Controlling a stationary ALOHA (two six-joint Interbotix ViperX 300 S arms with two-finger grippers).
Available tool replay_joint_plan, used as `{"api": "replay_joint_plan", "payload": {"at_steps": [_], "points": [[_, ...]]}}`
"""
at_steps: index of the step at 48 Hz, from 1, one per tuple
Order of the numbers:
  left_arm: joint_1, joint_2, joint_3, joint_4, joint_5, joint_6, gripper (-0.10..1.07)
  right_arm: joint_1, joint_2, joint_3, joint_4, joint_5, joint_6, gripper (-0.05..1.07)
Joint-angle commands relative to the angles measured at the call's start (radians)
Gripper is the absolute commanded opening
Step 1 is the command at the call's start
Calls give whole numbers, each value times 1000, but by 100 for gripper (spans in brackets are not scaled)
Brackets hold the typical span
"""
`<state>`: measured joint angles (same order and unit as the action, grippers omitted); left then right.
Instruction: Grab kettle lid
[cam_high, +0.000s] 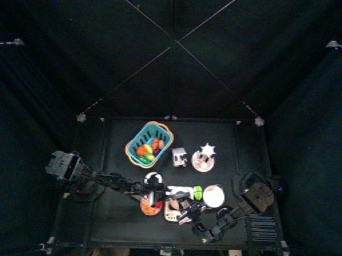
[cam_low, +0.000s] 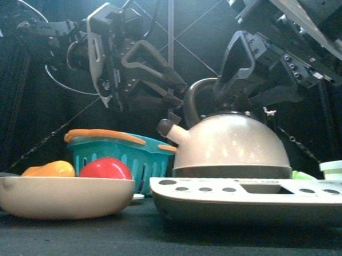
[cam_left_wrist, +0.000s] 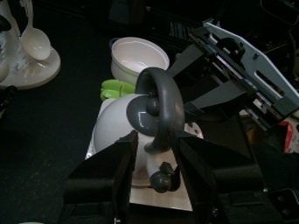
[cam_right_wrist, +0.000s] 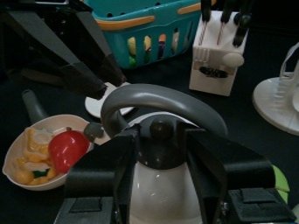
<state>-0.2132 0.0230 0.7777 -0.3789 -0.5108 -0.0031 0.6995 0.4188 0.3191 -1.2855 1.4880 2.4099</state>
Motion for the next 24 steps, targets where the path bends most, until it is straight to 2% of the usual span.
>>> {"api": "replay_joint_plan", "payload": {"at_steps": [1,16,24], "points": [[2,-6,-23,2,-8,0,75,-14,-9,-26,-2,11,6,76],[2,-6,-21,2,-6,0,75,-23,11,-38,5,17,6,75],[2,-5,-21,0,-3,0,75,-20,11,-40,14,31,6,68]]}}
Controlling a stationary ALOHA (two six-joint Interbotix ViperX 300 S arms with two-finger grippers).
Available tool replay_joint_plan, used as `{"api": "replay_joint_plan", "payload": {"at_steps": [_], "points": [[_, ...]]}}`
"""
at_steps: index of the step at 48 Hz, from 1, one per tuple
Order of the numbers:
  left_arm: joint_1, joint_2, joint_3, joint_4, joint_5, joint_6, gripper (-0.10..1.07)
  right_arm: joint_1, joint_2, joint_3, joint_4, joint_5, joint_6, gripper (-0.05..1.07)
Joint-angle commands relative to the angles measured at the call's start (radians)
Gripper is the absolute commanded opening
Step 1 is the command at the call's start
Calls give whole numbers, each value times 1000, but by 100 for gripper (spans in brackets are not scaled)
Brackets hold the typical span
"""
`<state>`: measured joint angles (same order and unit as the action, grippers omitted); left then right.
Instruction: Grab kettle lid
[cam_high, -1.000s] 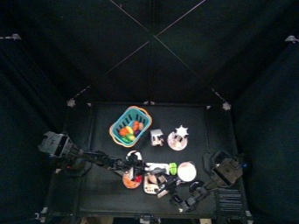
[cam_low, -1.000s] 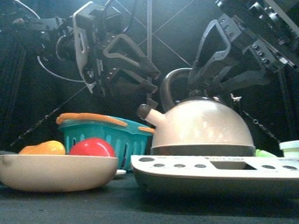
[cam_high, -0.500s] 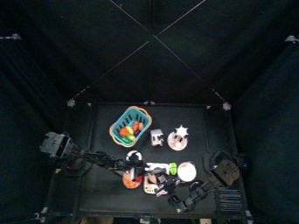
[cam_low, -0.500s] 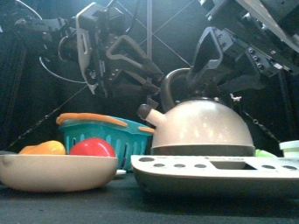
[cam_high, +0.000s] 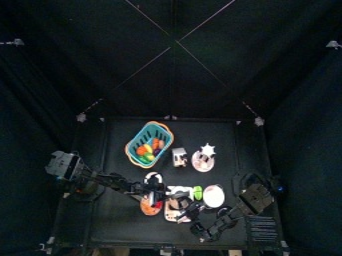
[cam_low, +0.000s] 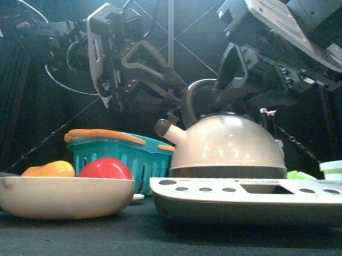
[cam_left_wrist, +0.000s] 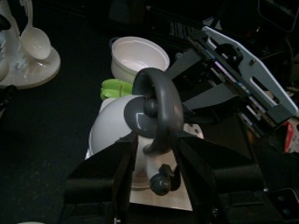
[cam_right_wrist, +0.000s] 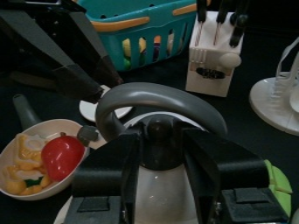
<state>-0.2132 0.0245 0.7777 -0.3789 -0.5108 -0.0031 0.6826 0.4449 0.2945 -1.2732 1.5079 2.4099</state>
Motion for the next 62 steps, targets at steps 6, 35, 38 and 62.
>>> {"api": "replay_joint_plan", "payload": {"at_steps": [6,35,38,62], "points": [[2,-6,-21,2,-3,0,75,-2,-11,-17,0,12,8,63],[2,-6,-18,2,-3,0,75,3,-12,-43,-31,71,2,61],[2,-8,-20,2,-3,0,75,5,-12,-43,-32,71,2,61],[2,-8,-18,0,-2,-2,75,6,-12,-44,-6,67,-3,61]]}}
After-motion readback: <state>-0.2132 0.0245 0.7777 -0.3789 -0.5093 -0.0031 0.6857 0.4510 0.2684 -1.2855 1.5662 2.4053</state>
